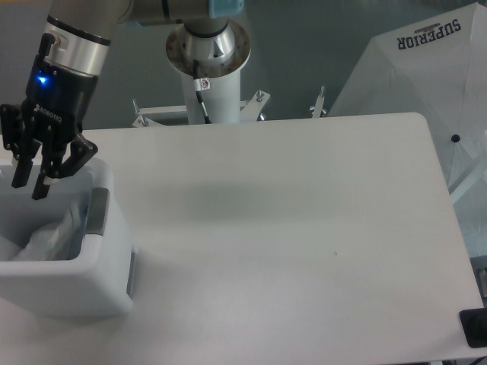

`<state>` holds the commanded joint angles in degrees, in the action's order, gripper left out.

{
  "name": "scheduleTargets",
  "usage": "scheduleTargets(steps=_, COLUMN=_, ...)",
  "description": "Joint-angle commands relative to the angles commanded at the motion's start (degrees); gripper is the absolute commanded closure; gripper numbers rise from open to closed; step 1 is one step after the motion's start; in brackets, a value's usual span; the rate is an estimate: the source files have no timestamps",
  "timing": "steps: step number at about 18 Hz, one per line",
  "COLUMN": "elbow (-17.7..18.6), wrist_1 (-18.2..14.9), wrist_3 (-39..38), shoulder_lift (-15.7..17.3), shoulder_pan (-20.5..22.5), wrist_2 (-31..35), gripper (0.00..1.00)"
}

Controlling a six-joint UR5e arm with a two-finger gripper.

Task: Place the trash in the trash can
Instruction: 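Open the gripper to drop the bag into the bin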

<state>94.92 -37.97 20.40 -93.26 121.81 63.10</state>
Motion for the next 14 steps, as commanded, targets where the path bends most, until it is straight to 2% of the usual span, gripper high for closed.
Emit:
scheduleTargets(steps=3, elbow=0.01, wrist_1=0.09, wrist_3=-0.89, shoulder_lift=1.24, shoulder_pan=6.5, wrist_2=-0.44, gripper=0.0)
scheduleTargets(steps=7, elbow=-3.42, wrist_1=0.0, wrist_3=3.49, shoulder_lift=0.27, shoulder_pan=12.21, wrist_2=-0.18, gripper=0.0)
scheduleTargets(steps=10, elbow=-2.99, wrist_1=-0.09, wrist_3=10.17, shoulder_lift=0.18, shoulder_pan=16.17, wrist_2=-0.17, gripper=0.0)
scheduleTargets(steps=14, elbow=-2.64, wrist_1=-0.35, wrist_3=13.79, shoulder_lift=0.53, shoulder_pan=18.99, wrist_2=-0.09, gripper=0.0)
